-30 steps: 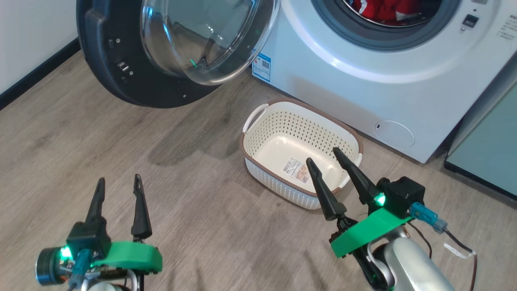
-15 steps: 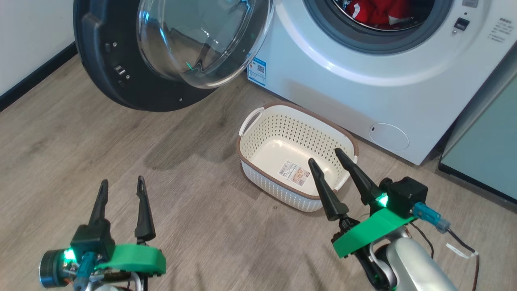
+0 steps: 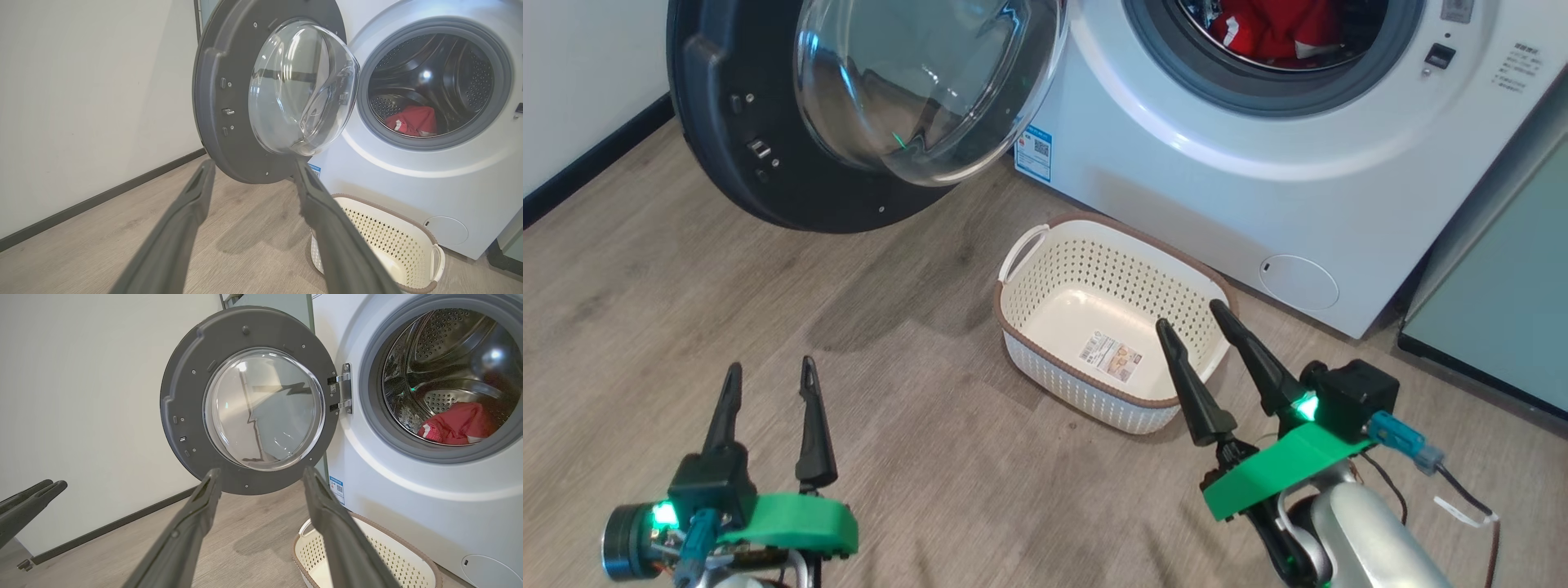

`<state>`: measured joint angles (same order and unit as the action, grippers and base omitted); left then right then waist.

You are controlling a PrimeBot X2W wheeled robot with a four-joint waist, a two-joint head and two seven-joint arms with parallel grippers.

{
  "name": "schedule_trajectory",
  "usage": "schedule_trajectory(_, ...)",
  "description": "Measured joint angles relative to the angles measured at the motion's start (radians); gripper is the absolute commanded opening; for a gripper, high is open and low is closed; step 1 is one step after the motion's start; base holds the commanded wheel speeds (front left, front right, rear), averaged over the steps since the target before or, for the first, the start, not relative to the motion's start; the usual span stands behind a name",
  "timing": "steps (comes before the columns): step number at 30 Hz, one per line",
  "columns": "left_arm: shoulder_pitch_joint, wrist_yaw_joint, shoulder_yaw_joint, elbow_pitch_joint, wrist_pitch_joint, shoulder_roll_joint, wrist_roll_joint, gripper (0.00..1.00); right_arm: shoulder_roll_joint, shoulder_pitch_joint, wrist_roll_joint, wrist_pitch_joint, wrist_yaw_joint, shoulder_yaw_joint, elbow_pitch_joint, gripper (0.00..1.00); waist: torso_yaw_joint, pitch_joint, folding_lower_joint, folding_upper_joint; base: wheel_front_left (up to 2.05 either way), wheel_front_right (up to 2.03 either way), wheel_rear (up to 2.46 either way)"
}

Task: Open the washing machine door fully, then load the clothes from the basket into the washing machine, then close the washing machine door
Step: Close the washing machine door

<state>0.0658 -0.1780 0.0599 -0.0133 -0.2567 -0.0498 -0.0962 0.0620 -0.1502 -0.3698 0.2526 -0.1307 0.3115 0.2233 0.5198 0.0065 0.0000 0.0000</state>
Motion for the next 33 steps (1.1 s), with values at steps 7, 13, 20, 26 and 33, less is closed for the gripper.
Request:
schedule_trajectory(7,0.0,0.0,0.0,0.0,0.0,0.0,0.001,1.0,0.0,0.0,0.0,0.0,0.0,-0.002,-0.002,1.0,-0.002,-0.003,0.0,0.0,0.0,0.0,0.0)
schedule_trajectory(13,0.0,0.0,-0.001,-0.002,0.0,0.0,0.001,1.0,0.0,0.0,0.0,0.0,0.0,-0.002,-0.007,1.0,-0.003,-0.005,0.0,0.0,0.0,0.0,0.0)
schedule_trajectory(20,0.0,0.0,-0.001,-0.005,0.0,0.0,0.001,1.0,0.0,0.001,0.001,0.0,0.0,-0.006,-0.008,1.0,-0.004,-0.007,0.0,0.0,0.0,0.0,0.0)
schedule_trajectory(26,0.0,0.012,0.003,-0.006,0.0,0.0,-0.001,0.0,-0.001,0.019,0.006,0.0,0.0,-0.017,-0.02,1.0,0.0,-0.002,0.0,0.0,0.0,0.0,0.0)
schedule_trajectory(33,-0.003,0.018,0.004,0.008,0.0,0.0,-0.001,0.0,0.0,0.045,0.029,0.0,0.0,-0.046,-0.05,1.0,0.015,0.022,0.0,0.0,0.0,0.0,0.0)
